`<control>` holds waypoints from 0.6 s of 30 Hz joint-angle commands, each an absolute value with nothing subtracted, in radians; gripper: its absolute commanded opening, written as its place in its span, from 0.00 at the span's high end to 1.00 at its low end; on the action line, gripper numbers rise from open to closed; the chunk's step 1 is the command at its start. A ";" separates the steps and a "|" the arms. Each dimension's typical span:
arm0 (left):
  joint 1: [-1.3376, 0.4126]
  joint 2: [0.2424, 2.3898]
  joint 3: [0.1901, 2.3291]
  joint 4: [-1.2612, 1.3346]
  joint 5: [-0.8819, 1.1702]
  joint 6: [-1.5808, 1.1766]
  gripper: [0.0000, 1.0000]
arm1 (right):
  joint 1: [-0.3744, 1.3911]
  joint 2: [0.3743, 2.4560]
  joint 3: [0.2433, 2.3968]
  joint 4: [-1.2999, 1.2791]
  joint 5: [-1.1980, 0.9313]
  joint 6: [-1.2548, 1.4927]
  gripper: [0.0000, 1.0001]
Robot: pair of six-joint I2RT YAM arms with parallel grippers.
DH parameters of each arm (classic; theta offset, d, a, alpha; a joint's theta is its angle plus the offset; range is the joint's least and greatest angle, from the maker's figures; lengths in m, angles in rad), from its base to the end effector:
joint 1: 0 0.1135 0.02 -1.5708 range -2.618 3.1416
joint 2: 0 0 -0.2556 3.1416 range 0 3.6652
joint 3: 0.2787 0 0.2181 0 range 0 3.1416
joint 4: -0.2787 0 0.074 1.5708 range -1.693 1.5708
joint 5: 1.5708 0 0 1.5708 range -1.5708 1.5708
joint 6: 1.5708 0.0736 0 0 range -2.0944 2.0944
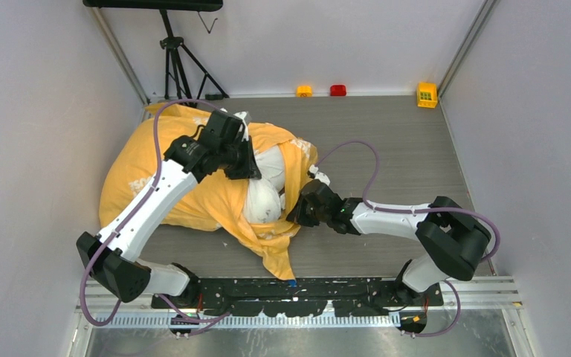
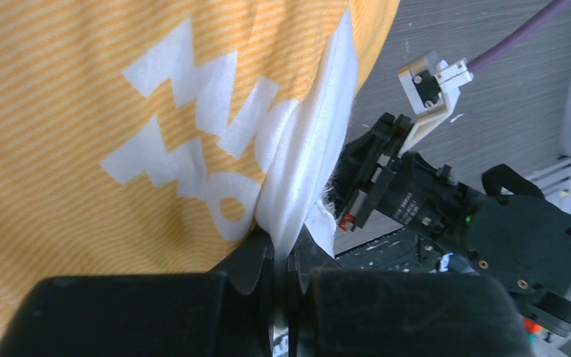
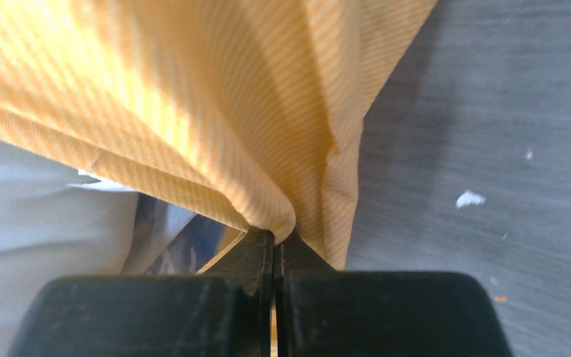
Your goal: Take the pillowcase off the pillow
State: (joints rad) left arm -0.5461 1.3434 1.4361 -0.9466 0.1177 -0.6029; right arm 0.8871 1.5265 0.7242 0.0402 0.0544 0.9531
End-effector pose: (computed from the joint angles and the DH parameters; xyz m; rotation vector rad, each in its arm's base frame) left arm 0.2196 -0.1436 0.3308 -0.0160 2.5275 -0.6394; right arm 0.1953 0.2333 0.1580 0.1112 2.4894 0.8073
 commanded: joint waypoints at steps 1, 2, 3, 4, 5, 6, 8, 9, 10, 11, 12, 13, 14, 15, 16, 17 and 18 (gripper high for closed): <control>-0.476 1.262 1.558 -0.697 0.271 -0.692 1.00 | 0.834 1.616 0.697 -0.087 0.121 0.879 1.00; -0.465 1.258 1.561 -0.698 0.281 -0.699 1.00 | 0.823 1.624 0.696 -0.079 0.115 0.878 1.00; -0.456 1.253 1.563 -0.701 0.289 -0.703 1.00 | 0.815 1.631 0.697 -0.077 0.114 0.877 1.00; -0.446 1.247 1.563 -0.706 0.296 -0.706 1.00 | 0.808 1.632 0.696 -0.077 0.116 0.873 1.00; -0.437 1.240 1.562 -0.711 0.299 -0.707 1.00 | 0.802 1.631 0.692 -0.077 0.121 0.869 1.00; -0.427 1.233 1.560 -0.715 0.305 -0.710 1.00 | 0.794 1.627 0.688 -0.079 0.128 0.866 1.00; -0.408 1.214 1.547 -0.717 0.325 -0.715 1.00 | 0.761 1.612 0.674 -0.083 0.132 0.858 1.00; -0.403 1.208 1.539 -0.717 0.334 -0.712 1.00 | 0.743 1.602 0.666 -0.083 0.125 0.854 1.00; -0.402 1.203 1.533 -0.718 0.344 -0.703 1.00 | 0.726 1.591 0.661 -0.082 0.115 0.849 1.00; -0.402 1.199 1.527 -0.719 0.364 -0.691 1.00 | 0.709 1.580 0.657 -0.083 0.108 0.842 1.00; -0.402 1.199 1.522 -0.724 0.389 -0.679 1.00 | 0.696 1.565 0.657 -0.086 0.106 0.834 1.00; -0.402 1.203 1.516 -0.740 0.435 -0.664 1.00 | 0.686 1.551 0.660 -0.095 0.107 0.824 1.00; -0.403 1.207 1.511 -0.760 0.465 -0.646 1.00 | 0.679 1.534 0.666 -0.107 0.108 0.811 0.97; -0.403 1.211 1.505 -0.782 0.482 -0.620 1.00 | 0.675 1.515 0.677 -0.118 0.110 0.794 0.89; -0.404 1.208 1.494 -0.802 0.486 -0.600 1.00 | 0.676 1.494 0.687 -0.126 0.101 0.769 0.76; -0.408 1.199 1.475 -0.808 0.479 -0.587 1.00 | 0.676 1.467 0.695 -0.122 0.080 0.727 0.63; -0.414 1.182 1.445 -0.801 0.465 -0.580 1.00 | 0.675 1.438 0.700 -0.117 0.063 0.705 0.49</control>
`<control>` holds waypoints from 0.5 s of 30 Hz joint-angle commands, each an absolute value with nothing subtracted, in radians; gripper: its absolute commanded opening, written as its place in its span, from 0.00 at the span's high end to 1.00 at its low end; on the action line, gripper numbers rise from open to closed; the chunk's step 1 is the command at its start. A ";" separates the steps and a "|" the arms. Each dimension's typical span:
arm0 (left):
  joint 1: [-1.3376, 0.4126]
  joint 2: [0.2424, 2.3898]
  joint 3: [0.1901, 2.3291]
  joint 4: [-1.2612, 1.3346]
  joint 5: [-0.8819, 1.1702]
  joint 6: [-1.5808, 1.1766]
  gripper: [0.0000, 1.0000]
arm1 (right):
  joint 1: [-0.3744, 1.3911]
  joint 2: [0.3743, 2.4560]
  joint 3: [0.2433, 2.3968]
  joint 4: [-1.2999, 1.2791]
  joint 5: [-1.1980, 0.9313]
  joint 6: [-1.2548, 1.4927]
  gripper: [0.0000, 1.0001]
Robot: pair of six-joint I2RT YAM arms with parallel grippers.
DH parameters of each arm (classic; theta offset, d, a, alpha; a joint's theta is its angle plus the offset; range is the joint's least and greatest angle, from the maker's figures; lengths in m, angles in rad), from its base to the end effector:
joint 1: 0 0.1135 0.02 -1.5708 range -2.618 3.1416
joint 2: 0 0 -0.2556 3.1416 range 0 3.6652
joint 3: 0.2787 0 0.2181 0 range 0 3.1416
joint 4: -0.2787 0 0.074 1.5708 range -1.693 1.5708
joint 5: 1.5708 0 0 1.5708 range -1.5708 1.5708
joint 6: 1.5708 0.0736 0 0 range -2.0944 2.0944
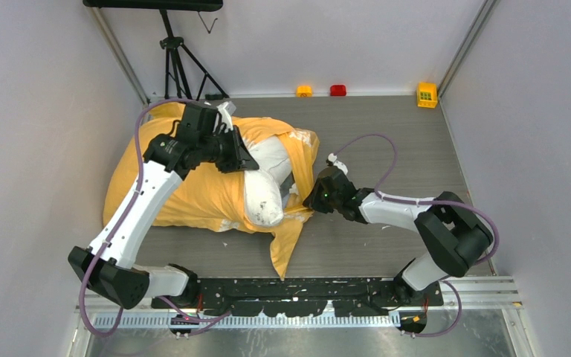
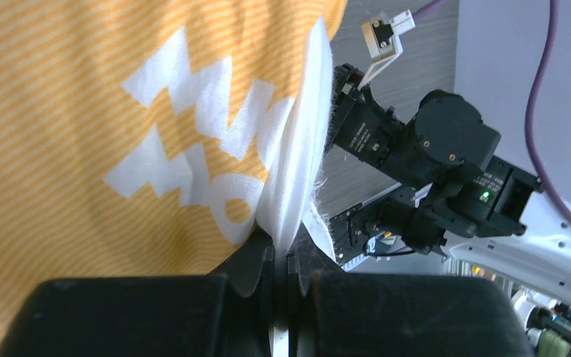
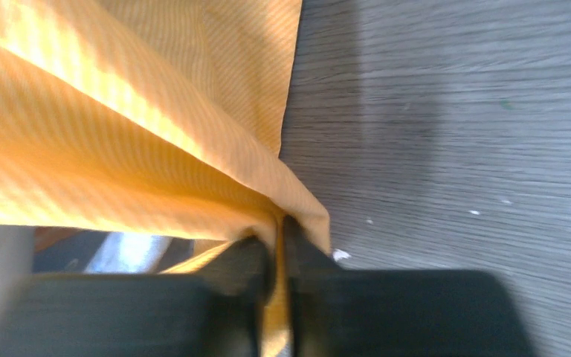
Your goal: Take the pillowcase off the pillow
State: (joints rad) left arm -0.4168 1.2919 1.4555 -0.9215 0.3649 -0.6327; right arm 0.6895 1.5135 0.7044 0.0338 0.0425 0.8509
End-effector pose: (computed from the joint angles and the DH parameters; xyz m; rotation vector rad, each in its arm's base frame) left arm 0.2184 -0.1254 0.3544 -0.0707 2.4623 -0.9216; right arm 0.2326 0.1877 0.1551 0.2199 2.4472 0.6813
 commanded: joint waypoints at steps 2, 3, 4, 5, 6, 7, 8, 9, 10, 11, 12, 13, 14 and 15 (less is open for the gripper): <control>-0.423 1.142 1.386 -0.772 0.441 -0.577 1.00 | 0.677 1.367 0.699 -0.083 0.021 0.657 0.33; -0.424 1.124 1.361 -0.757 0.437 -0.579 1.00 | 0.677 1.332 0.697 -0.070 0.015 0.635 0.29; -0.426 1.112 1.341 -0.748 0.438 -0.578 1.00 | 0.677 1.301 0.700 -0.062 0.014 0.616 0.27; -0.428 1.103 1.326 -0.744 0.443 -0.578 1.00 | 0.679 1.276 0.703 -0.050 -0.022 0.597 0.26; -0.429 1.099 1.318 -0.744 0.455 -0.572 1.00 | 0.679 1.251 0.711 -0.043 -0.035 0.578 0.24; -0.429 1.095 1.313 -0.748 0.473 -0.563 1.00 | 0.681 1.243 0.722 -0.044 -0.039 0.563 0.23; -0.431 1.092 1.308 -0.758 0.489 -0.553 1.00 | 0.684 1.241 0.737 -0.048 -0.046 0.546 0.22; -0.432 1.089 1.307 -0.767 0.502 -0.543 1.00 | 0.688 1.244 0.753 -0.054 -0.051 0.530 0.21; -0.433 1.085 1.304 -0.779 0.509 -0.531 1.00 | 0.692 1.249 0.770 -0.062 -0.053 0.516 0.21; -0.433 1.080 1.302 -0.789 0.513 -0.520 1.00 | 0.697 1.256 0.786 -0.067 -0.054 0.498 0.20; -0.434 1.075 1.303 -0.803 0.513 -0.508 1.00 | 0.702 1.263 0.801 -0.074 -0.051 0.481 0.19; -0.434 1.070 1.304 -0.812 0.509 -0.503 1.00 | 0.710 1.269 0.816 -0.081 -0.038 0.468 0.18; -0.434 1.066 1.306 -0.817 0.505 -0.499 1.00 | 0.713 1.278 0.828 -0.090 -0.025 0.458 0.18; -0.434 1.064 1.307 -0.821 0.504 -0.496 1.00 | 0.714 1.288 0.841 -0.094 -0.012 0.453 0.18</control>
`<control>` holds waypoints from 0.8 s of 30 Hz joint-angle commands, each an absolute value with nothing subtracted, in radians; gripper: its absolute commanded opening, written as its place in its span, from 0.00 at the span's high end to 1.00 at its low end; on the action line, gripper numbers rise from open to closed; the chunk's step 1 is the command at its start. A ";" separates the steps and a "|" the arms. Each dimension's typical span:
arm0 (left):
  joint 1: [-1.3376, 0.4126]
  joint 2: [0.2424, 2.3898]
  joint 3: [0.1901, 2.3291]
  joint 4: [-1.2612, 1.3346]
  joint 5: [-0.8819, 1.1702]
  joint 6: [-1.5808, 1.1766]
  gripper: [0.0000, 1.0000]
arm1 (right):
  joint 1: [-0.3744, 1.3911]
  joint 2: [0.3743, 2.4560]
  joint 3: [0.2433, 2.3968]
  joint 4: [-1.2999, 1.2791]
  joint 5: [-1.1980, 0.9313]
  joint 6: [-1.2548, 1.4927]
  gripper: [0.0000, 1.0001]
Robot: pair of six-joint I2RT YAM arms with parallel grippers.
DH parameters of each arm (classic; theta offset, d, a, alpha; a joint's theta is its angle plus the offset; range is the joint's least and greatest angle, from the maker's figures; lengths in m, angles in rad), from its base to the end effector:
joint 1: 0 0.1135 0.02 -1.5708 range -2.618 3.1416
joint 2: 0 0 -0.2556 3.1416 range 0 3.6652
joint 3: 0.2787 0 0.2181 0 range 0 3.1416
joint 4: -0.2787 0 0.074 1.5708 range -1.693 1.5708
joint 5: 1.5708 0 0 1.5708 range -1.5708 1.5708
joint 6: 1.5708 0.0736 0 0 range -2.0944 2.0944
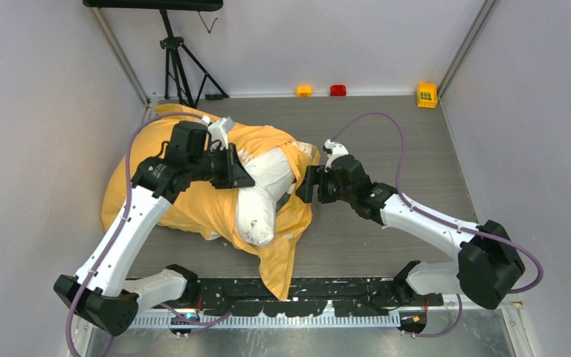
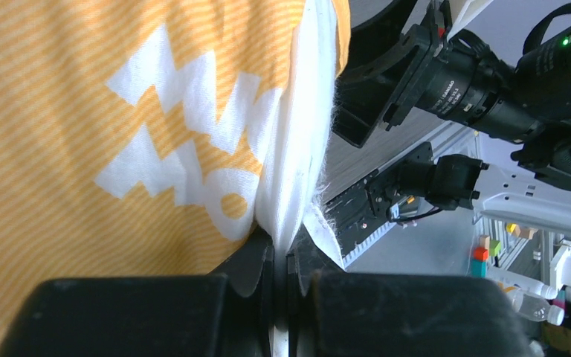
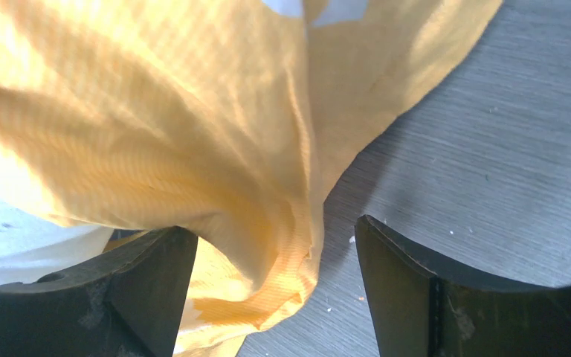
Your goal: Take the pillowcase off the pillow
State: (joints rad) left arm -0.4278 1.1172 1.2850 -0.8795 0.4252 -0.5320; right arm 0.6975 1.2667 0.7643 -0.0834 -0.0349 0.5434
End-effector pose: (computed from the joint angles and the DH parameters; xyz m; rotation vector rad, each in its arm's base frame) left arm 0.1799 -0.1154 0.3453 0.1116 2.4009 -0.9638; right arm 0.2123 0.1812 0.2274 -0.1946 2.2460 0.7353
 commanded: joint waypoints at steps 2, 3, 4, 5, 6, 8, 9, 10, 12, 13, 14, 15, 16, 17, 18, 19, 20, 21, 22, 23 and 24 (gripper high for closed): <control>-0.434 1.058 1.309 -0.824 0.512 -0.495 1.00 | 0.713 1.310 0.876 -0.121 0.035 0.459 0.19; -0.434 1.055 1.309 -0.824 0.514 -0.495 1.00 | 0.713 1.318 0.895 -0.132 0.066 0.462 0.23; -0.434 1.052 1.309 -0.822 0.513 -0.495 1.00 | 0.713 1.326 0.909 -0.140 0.098 0.469 0.28; -0.434 1.050 1.308 -0.821 0.515 -0.495 1.00 | 0.710 1.333 0.921 -0.143 0.126 0.477 0.34; -0.434 1.049 1.307 -0.820 0.520 -0.495 1.00 | 0.705 1.341 0.932 -0.143 0.145 0.485 0.41; -0.434 1.051 1.309 -0.819 0.531 -0.495 1.00 | 0.684 1.364 0.955 -0.144 0.169 0.505 0.52; -0.434 1.053 1.309 -0.819 0.542 -0.495 1.00 | 0.669 1.378 0.974 -0.144 0.162 0.511 0.55; -0.434 1.055 1.310 -0.819 0.557 -0.495 1.00 | 0.655 1.396 0.990 -0.145 0.155 0.522 0.59; -0.434 1.060 1.309 -0.821 0.590 -0.495 1.00 | 0.625 1.430 1.023 -0.151 0.152 0.546 0.70; -0.434 1.065 1.311 -0.826 0.604 -0.493 1.00 | 0.604 1.448 1.039 -0.154 0.152 0.559 0.77; -0.435 1.068 1.314 -0.831 0.617 -0.489 1.00 | 0.581 1.464 1.053 -0.157 0.150 0.578 0.83; -0.436 1.071 1.316 -0.838 0.628 -0.483 1.00 | 0.557 1.480 1.065 -0.159 0.138 0.593 0.89; -0.435 1.073 1.319 -0.845 0.639 -0.477 1.00 | 0.528 1.493 1.079 -0.158 0.120 0.610 0.92; -0.436 1.073 1.321 -0.847 0.661 -0.471 1.00 | 0.502 1.505 1.090 -0.161 0.105 0.621 0.93; -0.436 1.072 1.322 -0.845 0.695 -0.467 1.00 | 0.477 1.514 1.101 -0.164 0.091 0.631 0.94; -0.435 1.070 1.323 -0.837 0.741 -0.466 1.00 | 0.453 1.521 1.109 -0.165 0.077 0.639 0.95; -0.436 1.069 1.321 -0.826 0.792 -0.468 1.00 | 0.431 1.526 1.115 -0.166 0.063 0.646 0.96; -0.438 1.064 1.319 -0.813 0.831 -0.473 1.00 | 0.407 1.532 1.122 -0.166 0.044 0.651 0.97; -0.441 1.059 1.318 -0.804 0.860 -0.475 1.00 | 0.388 1.538 1.128 -0.166 0.029 0.654 0.99; -0.443 1.056 1.318 -0.802 0.875 -0.473 1.00 | 0.370 1.544 1.135 -0.166 0.015 0.654 1.00; -0.445 1.053 1.318 -0.802 0.886 -0.467 1.00 | 0.352 1.549 1.140 -0.166 -0.037 0.654 1.00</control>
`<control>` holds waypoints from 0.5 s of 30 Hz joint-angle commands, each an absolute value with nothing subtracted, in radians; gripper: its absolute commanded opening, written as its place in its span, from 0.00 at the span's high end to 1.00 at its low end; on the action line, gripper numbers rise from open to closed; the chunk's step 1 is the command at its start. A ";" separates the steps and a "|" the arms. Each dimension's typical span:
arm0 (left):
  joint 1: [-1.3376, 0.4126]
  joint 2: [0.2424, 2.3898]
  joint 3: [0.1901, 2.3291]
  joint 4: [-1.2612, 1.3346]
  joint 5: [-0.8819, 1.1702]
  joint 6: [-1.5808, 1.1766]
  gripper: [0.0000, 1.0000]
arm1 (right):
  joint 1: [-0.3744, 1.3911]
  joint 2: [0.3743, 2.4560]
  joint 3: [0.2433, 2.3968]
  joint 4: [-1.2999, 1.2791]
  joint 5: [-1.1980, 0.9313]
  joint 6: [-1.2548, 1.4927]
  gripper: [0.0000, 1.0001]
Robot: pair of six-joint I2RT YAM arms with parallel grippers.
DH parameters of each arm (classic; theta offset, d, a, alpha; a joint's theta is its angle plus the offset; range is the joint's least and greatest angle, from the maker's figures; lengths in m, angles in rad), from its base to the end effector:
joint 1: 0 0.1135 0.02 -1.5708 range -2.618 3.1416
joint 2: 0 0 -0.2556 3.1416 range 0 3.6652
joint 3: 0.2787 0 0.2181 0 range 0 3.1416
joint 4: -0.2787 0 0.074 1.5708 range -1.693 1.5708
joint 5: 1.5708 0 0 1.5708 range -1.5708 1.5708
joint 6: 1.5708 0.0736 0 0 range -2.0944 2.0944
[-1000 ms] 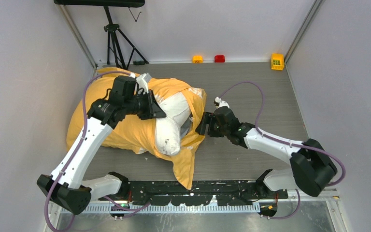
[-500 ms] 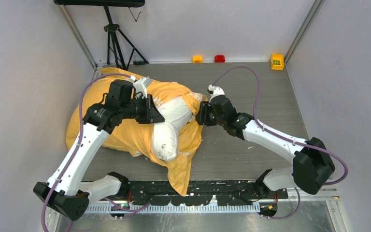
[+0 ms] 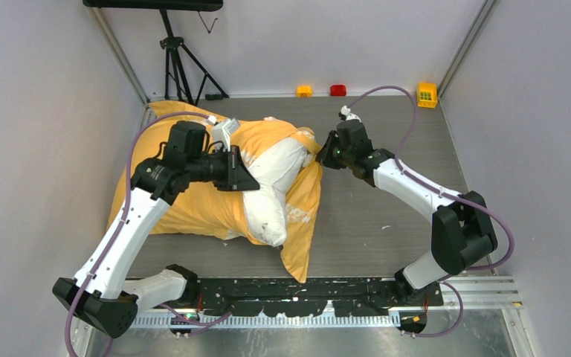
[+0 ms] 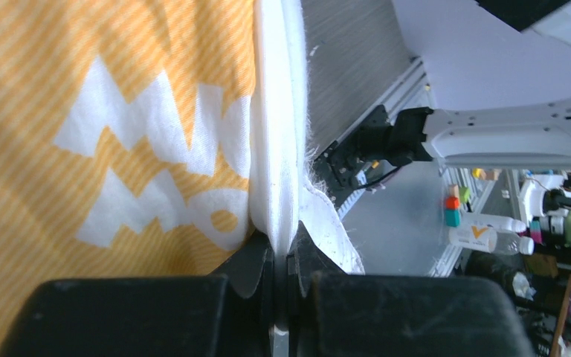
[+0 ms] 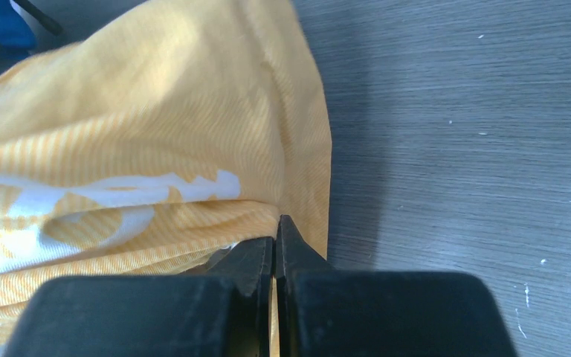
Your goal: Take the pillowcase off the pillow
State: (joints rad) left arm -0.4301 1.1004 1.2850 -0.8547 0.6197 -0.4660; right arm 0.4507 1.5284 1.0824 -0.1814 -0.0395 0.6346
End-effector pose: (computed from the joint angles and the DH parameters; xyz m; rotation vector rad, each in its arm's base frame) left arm 0.1678 -0.1240 0.3556 0.3186 2.3349 -1.1598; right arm 0.3081 0.1523 0.2459 0.1860 2.2668 0.6376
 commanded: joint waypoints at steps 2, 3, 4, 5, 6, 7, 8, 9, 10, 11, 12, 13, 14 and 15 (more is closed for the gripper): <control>-0.448 1.053 1.317 -0.804 0.903 -0.458 1.00 | 0.331 1.560 1.150 -0.166 -0.077 0.653 1.00; -0.449 1.056 1.318 -0.804 0.914 -0.453 1.00 | 0.321 1.566 1.155 -0.166 -0.091 0.654 1.00; -0.451 1.059 1.318 -0.801 0.919 -0.454 1.00 | 0.312 1.574 1.158 -0.168 -0.099 0.661 1.00; -0.451 1.061 1.318 -0.792 0.927 -0.460 1.00 | 0.303 1.580 1.161 -0.171 -0.103 0.671 1.00; -0.451 1.061 1.317 -0.774 0.944 -0.474 1.00 | 0.295 1.589 1.163 -0.174 -0.105 0.684 1.00; -0.451 1.057 1.312 -0.725 0.963 -0.499 1.00 | 0.284 1.600 1.164 -0.179 -0.104 0.698 1.00; -0.451 1.050 1.307 -0.678 0.976 -0.525 1.00 | 0.273 1.611 1.168 -0.188 -0.108 0.712 1.00; -0.451 1.044 1.302 -0.630 0.982 -0.556 1.00 | 0.263 1.627 1.174 -0.196 -0.119 0.719 1.00; -0.451 1.035 1.295 -0.574 0.981 -0.588 1.00 | 0.257 1.642 1.182 -0.206 -0.137 0.717 1.00; -0.451 1.029 1.288 -0.510 0.977 -0.626 1.00 | 0.257 1.656 1.189 -0.223 -0.149 0.704 1.00; -0.451 1.025 1.281 -0.449 0.971 -0.666 1.00 | 0.256 1.670 1.194 -0.236 -0.165 0.694 0.99; -0.451 1.022 1.273 -0.389 0.955 -0.706 1.00 | 0.258 1.679 1.191 -0.241 -0.180 0.685 0.97; -0.450 1.021 1.264 -0.329 0.932 -0.748 1.00 | 0.257 1.681 1.179 -0.239 -0.189 0.683 0.95; -0.451 1.026 1.254 -0.264 0.911 -0.791 1.00 | 0.257 1.679 1.157 -0.223 -0.196 0.687 0.94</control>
